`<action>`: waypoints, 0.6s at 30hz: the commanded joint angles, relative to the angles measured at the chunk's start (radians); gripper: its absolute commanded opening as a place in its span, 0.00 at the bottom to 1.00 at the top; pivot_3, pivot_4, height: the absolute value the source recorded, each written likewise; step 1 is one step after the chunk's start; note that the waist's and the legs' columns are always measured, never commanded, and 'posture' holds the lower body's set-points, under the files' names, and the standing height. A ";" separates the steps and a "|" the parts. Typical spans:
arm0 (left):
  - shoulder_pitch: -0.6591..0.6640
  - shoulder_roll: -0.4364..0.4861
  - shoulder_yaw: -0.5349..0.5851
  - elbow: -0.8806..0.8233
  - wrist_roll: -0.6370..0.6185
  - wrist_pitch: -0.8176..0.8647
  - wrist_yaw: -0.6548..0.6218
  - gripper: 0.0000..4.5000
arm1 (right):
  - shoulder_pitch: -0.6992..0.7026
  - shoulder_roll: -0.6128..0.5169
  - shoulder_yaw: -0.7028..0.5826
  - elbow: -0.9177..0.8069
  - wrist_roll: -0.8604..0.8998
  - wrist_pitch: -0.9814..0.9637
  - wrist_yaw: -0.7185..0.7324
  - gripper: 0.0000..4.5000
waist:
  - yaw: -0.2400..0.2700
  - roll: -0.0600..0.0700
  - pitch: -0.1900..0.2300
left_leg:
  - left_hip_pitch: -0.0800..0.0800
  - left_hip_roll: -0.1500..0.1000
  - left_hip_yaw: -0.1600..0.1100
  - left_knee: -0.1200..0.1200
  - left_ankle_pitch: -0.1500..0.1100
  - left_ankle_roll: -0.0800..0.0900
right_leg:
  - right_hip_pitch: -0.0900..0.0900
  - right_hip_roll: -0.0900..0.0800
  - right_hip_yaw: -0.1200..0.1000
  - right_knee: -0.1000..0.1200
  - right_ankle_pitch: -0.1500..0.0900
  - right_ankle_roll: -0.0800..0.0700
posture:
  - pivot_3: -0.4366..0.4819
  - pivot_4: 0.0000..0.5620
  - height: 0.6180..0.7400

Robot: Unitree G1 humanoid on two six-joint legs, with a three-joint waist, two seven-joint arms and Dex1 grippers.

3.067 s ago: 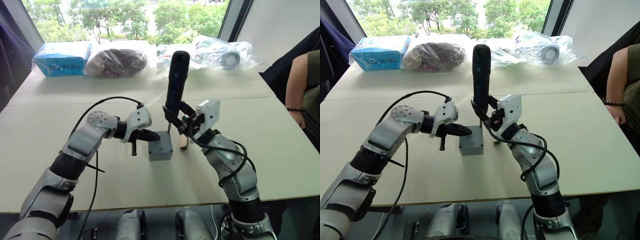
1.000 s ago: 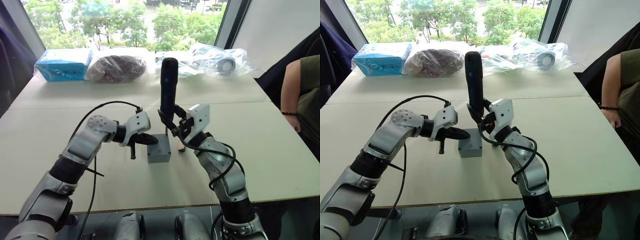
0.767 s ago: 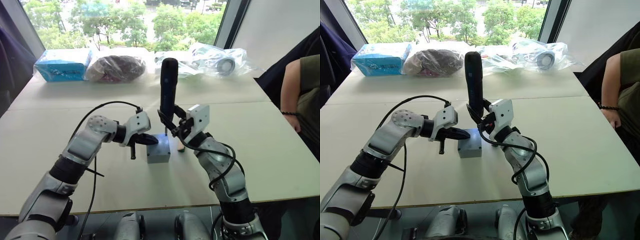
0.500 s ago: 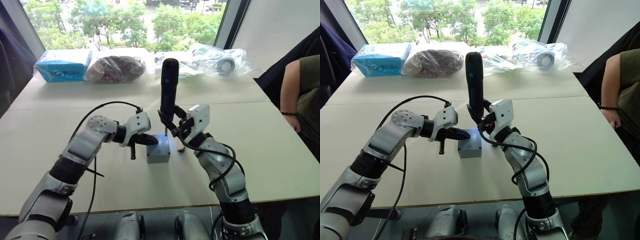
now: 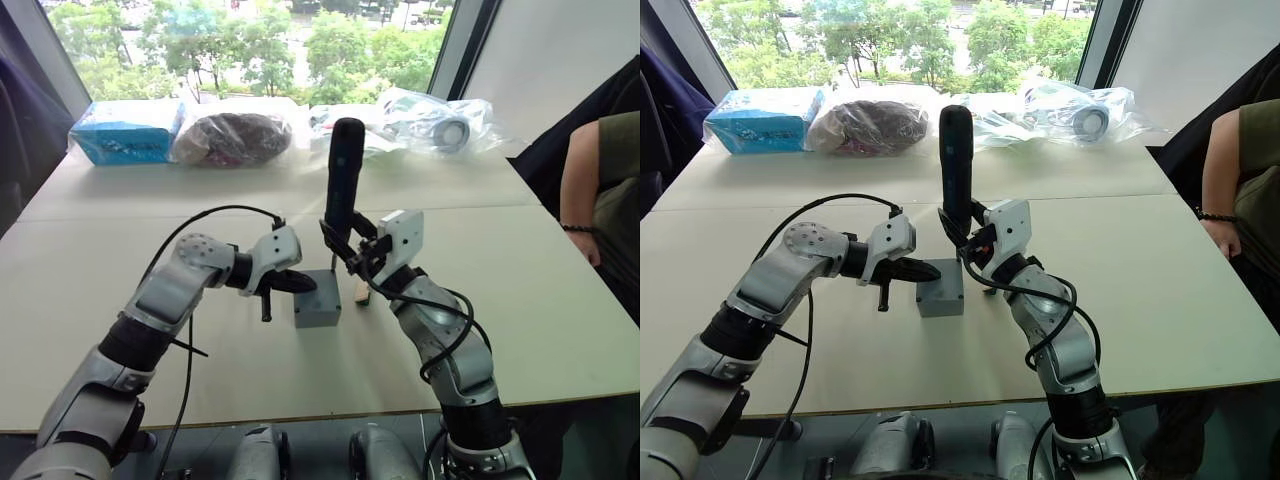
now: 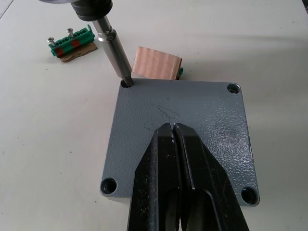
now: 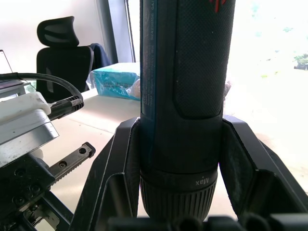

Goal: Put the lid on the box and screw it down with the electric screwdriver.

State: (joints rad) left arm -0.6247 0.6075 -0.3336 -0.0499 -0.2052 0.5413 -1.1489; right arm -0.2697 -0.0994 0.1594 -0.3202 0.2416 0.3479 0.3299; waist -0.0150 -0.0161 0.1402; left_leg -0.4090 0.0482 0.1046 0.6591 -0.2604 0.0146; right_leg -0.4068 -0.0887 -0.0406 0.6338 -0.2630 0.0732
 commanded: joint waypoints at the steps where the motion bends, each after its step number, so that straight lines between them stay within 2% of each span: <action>1: 0.013 0.009 -0.015 -0.002 0.017 0.009 0.000 0.00 | 0.069 -0.017 0.029 0.098 -0.013 0.084 0.003 0.38 | 0.000 0.000 0.000 | 0.000 0.000 0.000 0.000 0.000 0.000 | 0.000 0.000 0.000 0.000 0.000 0.000 | 0.48 0.27 1.00; 18: 0.011 0.012 -0.014 0.000 0.019 0.006 -0.003 0.00 | 0.068 -0.017 0.035 0.098 -0.020 0.070 0.006 0.38 | -0.003 0.001 -0.004 | 0.001 -0.001 0.000 -0.012 -0.001 -0.005 | -0.001 -0.003 0.000 -0.006 0.001 -0.002 | 0.48 0.27 1.00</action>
State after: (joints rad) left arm -0.6236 0.6084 -0.3336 -0.0511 -0.2049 0.5403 -1.1501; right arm -0.2681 -0.0996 0.1643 -0.3202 0.2415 0.3473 0.3340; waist -0.0181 -0.0151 0.1367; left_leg -0.4075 0.0472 0.1041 0.6473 -0.2609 0.0092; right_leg -0.4080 -0.0923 -0.0404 0.6277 -0.2622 0.0708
